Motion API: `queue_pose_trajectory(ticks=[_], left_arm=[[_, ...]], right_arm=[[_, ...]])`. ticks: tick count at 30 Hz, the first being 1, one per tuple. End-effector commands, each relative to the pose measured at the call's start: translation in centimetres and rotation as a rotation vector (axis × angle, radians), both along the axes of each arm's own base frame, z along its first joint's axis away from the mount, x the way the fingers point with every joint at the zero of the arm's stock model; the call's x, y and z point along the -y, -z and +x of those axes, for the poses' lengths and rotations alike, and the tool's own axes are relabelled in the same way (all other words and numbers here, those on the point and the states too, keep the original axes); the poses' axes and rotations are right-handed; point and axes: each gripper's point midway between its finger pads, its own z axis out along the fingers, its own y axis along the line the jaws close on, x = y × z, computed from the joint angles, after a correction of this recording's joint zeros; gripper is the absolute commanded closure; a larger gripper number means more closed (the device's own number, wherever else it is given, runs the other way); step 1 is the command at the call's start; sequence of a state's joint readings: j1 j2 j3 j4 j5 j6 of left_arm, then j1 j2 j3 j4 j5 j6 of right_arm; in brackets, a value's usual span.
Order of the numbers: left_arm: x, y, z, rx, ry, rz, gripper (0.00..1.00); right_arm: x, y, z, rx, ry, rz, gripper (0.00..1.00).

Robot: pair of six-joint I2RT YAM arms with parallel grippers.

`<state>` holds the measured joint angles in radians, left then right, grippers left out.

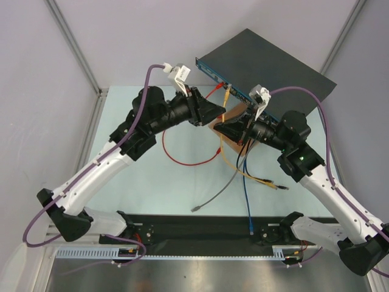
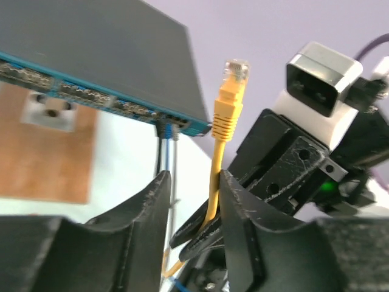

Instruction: Insert the plug into the switch port

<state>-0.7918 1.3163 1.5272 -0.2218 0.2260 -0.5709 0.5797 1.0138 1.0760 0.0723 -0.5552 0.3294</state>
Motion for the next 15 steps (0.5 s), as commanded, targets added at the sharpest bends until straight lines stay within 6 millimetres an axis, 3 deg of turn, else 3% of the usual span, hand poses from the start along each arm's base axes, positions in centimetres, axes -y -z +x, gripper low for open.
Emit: queue_pose_trajectory(ticks=[1,4,15], left_arm=[[-0.1,-4.5,-3.0,0.036,0.176,-0.204,0.55],[0.0,-5.8,-4.5,0.09,0.253,-0.274,0.53],[-0.6,-6.6,-3.9,0.159,0.208,-0.357,0.5]], right_arm=[[0.5,-4.8,-1.5,0.082,-0.034,0.099,1.0],[0.3,-4.8,-1.7,0.063,-0.056,0.111,1.0],[0.2,-5.2,-2.1,0.035,-0.076,0.143,1.0]])
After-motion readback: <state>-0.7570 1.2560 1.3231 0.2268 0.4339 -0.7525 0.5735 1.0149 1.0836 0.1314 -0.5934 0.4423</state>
